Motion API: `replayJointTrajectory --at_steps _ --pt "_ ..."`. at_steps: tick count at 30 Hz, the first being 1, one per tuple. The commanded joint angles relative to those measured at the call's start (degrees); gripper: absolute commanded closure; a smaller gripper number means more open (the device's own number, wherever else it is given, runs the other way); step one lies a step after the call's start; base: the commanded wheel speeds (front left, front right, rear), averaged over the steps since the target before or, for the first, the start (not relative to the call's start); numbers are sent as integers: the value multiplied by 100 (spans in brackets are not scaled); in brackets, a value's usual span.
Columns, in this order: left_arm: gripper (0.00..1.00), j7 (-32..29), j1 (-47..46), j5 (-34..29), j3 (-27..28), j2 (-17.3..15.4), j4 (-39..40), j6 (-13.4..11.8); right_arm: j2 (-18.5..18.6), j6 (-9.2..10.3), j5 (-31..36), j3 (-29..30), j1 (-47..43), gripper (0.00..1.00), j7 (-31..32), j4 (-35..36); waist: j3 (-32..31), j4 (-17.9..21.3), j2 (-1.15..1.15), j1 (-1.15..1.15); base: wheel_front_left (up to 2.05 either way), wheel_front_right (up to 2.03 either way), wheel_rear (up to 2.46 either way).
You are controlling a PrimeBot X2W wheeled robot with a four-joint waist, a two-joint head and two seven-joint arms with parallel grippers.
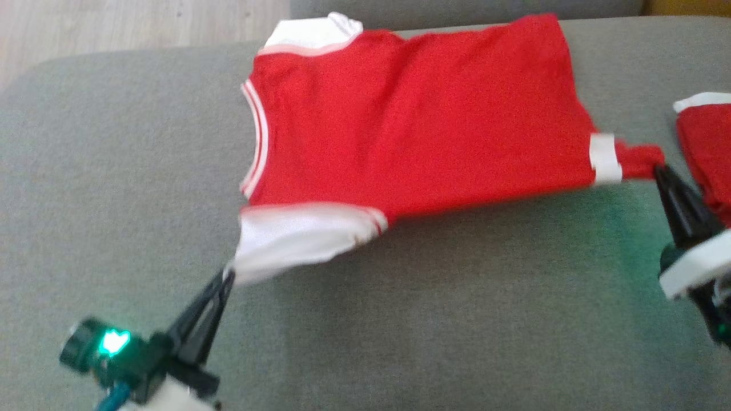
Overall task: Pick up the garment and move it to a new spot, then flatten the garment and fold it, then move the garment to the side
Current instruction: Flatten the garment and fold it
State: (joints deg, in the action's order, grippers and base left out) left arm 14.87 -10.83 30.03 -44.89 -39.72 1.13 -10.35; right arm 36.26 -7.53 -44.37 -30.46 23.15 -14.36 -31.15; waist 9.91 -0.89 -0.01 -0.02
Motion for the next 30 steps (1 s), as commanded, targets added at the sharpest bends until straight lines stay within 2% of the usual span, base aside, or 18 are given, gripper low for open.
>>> replayJointTrajectory --at_steps 1,5,9,18,25,30 --pt "100 12 35 97 270 -296 246 -108 254 4 27 91 -237 100 -63 226 -111 116 1 2 0 0 0" --pt "100 -38 476 169 172 -438 489 -210 286 4 79 216 -779 100 -63 535 -101 181 1 2 0 0 0" --pt "100 -90 320 137 245 -473 570 -254 223 4 113 443 -851 100 -17 711 100 216 1 2 0 0 0" --pt "100 -372 -1288 -374 269 -154 82 119 -45 4 193 643 -77 100 156 509 720 142 1 2 0 0 0" --pt "100 -356 -2568 -831 241 90 -749 473 -103 4 194 370 653 100 215 156 1057 109 1 2 0 0 0" --pt "100 -292 -3160 -1055 255 239 -1176 532 -74 4 129 123 968 100 202 16 1225 91 1 2 0 0 0"
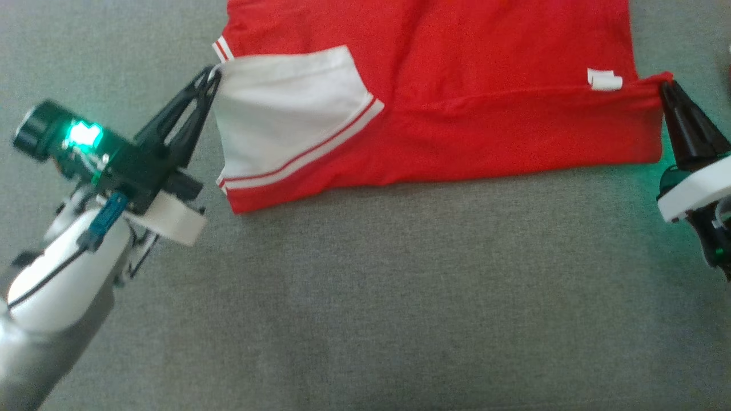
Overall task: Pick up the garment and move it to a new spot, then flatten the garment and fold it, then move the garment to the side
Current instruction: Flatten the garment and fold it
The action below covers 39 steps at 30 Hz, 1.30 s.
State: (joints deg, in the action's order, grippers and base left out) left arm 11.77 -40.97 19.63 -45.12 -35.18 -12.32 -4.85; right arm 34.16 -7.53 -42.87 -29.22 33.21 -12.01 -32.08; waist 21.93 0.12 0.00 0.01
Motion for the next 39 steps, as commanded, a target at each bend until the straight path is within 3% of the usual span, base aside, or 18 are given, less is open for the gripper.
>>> replayJointTrajectory --at_steps 1,7,8,9,10,17,24,27,32,33,34,35,36,37,39 --pt "100 38 -276 -81 254 -180 69 17 149 4 -41 -50 27 100 -45 73 62 -19 0 -1 0 0 0" --pt "100 155 -839 -269 187 139 -634 101 185 4 -155 -287 333 100 -139 -122 218 -39 0 -1 0 0 0" --pt "78 176 -876 -233 207 214 -750 95 178 4 -171 -321 374 100 -155 -161 228 -38 0 -1 0 0 0" --pt "17 195 -898 -203 228 281 -859 77 160 4 -198 -341 410 56 -171 -208 232 -37 0 -1 0 0 0" --pt "0 215 -902 -164 260 346 -954 47 130 4 -232 -338 442 0 -191 -260 231 -35 0 -1 0 0 0" --pt "0 279 -66 577 635 935 -1081 -426 -97 4 -196 -247 413 0 -291 -366 61 5 0 -1 0 0 0" --pt "0 306 1266 1341 967 1452 -887 -874 -387 4 59 273 -99 0 -297 -108 -127 51 0 -1 0 0 0" --pt "0 298 1473 1485 1004 1558 -1040 -939 -455 4 123 377 -265 0 -297 -86 -165 60 0 -1 0 0 0" --pt "0 120 1608 1750 964 1720 -1360 -774 -495 4 187 467 -379 0 -298 -107 -207 82 0 -1 0 0 0" --pt "7 88 1607 1771 944 1737 -1426 -742 -501 4 195 474 -387 0 -298 -115 -213 84 0 -1 0 0 0" --pt "40 59 1604 1798 927 1757 -1490 -702 -507 4 202 477 -392 0 -298 -125 -220 86 0 -1 0 0 0" --pt "62 38 1604 1855 932 1786 -1553 -649 -516 4 200 471 -401 0 -298 -141 -229 87 0 -1 0 0 0" --pt "90 25 1597 1892 925 1806 -1611 -594 -525 4 186 457 -407 0 -298 -163 -239 87 0 -1 0 0 0" --pt "100 28 1586 1909 909 1823 -1650 -539 -533 4 162 436 -414 0 -298 -190 -251 83 0 -1 0 0 0" --pt "100 61 1570 1941 907 1859 -1709 -460 -559 4 68 372 -438 0 -298 -282 -290 60 0 -1 0 0 0"
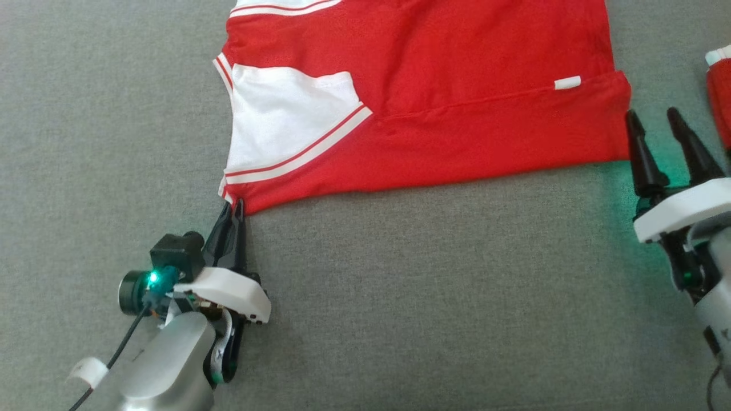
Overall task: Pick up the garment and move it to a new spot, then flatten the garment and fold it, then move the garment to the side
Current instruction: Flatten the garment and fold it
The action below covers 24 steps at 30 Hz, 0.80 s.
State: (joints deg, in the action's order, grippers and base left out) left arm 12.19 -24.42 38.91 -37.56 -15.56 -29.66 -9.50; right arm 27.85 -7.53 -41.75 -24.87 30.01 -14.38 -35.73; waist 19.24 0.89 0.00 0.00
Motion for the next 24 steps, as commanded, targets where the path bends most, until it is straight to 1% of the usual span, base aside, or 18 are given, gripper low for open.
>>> replayJointTrajectory --at_steps 1,8,12,13,14,15,16,19,24 --pt "100 20 -85 13 151 -103 25 5 73 4 -44 -63 -117 0 -62 84 -22 -17 0 0 0 0 0" --pt "100 161 -139 -60 176 -134 -7 103 12 4 -429 -261 -99 0 62 -489 -153 -143 0 0 0 0 0" --pt "100 188 -164 -91 183 -167 15 122 -37 4 -635 -418 -27 0 277 -788 -169 -186 0 0 0 0 0" --pt "100 195 -172 -96 190 -171 30 125 -58 4 -731 -442 -11 5 344 -830 -167 -192 0 0 0 0 0" --pt "100 202 -179 -101 196 -174 44 130 -74 4 -830 -479 5 32 423 -848 -165 -198 0 0 0 0 0" --pt "100 208 -189 -115 195 -179 64 137 -66 4 -892 -519 31 64 462 -856 -161 -200 0 0 0 0 0" --pt "100 215 -196 -127 194 -180 87 146 -51 4 -930 -575 56 100 490 -860 -158 -201 0 0 0 0 0" --pt "100 230 -193 -145 195 -172 122 158 4 4 -1027 -718 105 100 497 -882 -172 -204 0 0 0 0 0" --pt "100 252 -60 -193 194 -191 221 150 210 4 -1158 -847 29 100 328 -893 -331 -233 0 0 0 0 0"
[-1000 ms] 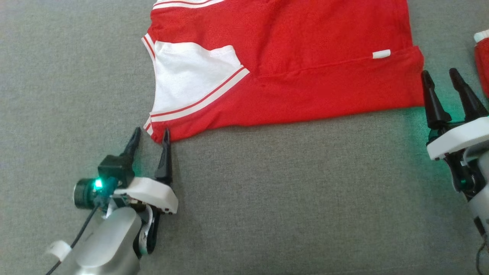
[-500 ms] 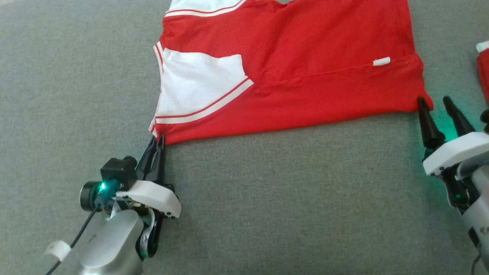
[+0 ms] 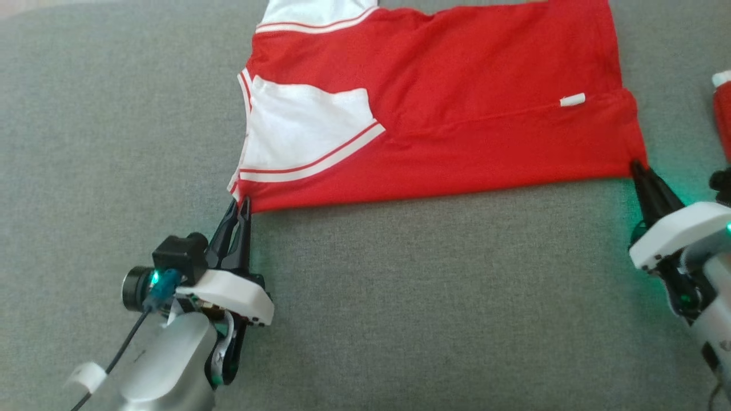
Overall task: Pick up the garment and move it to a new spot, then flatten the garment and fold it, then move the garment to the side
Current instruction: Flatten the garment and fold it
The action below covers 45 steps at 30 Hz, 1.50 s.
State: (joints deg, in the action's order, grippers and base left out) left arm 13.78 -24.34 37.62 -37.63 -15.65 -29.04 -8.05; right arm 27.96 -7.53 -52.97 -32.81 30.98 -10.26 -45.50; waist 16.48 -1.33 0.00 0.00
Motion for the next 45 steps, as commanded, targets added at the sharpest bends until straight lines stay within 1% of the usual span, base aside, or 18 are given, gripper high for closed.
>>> replayJointTrajectory --at_steps 1,8,16,21,25,26,27,28,29,34,38,40,41,45 --pt "100 96 -10 -72 204 -201 196 -1 252 4 -58 -88 -118 100 -111 104 -101 -14 0 0 0 0 0" --pt "100 77 666 -123 124 -424 688 -112 682 4 -172 -279 -720 100 -280 399 -427 -28 0 0 0 0 0" --pt "100 -175 1656 -40 8 -761 1635 -447 1127 4 -216 -211 -1638 100 -370 853 -661 -44 0 0 0 0 0" --pt "100 -383 2113 15 -62 -908 2181 -664 1223 4 -175 -44 -2094 100 -330 1126 -714 -26 0 0 0 0 0" --pt "100 -458 2217 34 -75 -967 2350 -727 1202 4 -154 71 -2262 100 -245 1270 -710 -22 0 0 0 0 0" --pt "100 -480 2226 38 -77 -980 2378 -741 1186 4 -140 112 -2300 89 -205 1315 -711 -18 0 0 0 0 0" --pt "82 -495 2224 38 -76 -990 2395 -753 1172 4 -125 156 -2333 63 -170 1358 -711 -15 0 0 0 0 0" --pt "53 -508 2219 38 -75 -996 2408 -763 1155 4 -113 203 -2363 9 -137 1399 -711 -11 0 0 0 0 0" --pt "0 -524 2203 31 -71 -1003 2421 -782 1134 4 -108 259 -2386 0 -106 1440 -710 -7 0 0 0 0 0" --pt "0 -626 2082 -23 -30 -1089 2594 -882 1112 4 -13 573 -2487 0 -34 1775 -683 29 0 0 0 0 0" --pt "0 -806 1572 -190 72 -1282 2875 -886 1110 4 116 854 -2548 0 -3 2042 -545 57 0 0 0 0 0" --pt "0 -1032 1080 -340 70 -1434 2982 -758 1096 4 205 982 -2548 0 31 2161 -407 68 0 0 0 0 0" --pt "0 -1171 775 -396 66 -1498 3010 -644 1088 4 261 1042 -2535 0 49 2224 -323 73 0 0 0 0 0" --pt "0 -1891 -661 -536 9 -1650 2890 -26 1060 4 494 1288 -2373 0 113 2501 98 146 0 0 0 0 0"
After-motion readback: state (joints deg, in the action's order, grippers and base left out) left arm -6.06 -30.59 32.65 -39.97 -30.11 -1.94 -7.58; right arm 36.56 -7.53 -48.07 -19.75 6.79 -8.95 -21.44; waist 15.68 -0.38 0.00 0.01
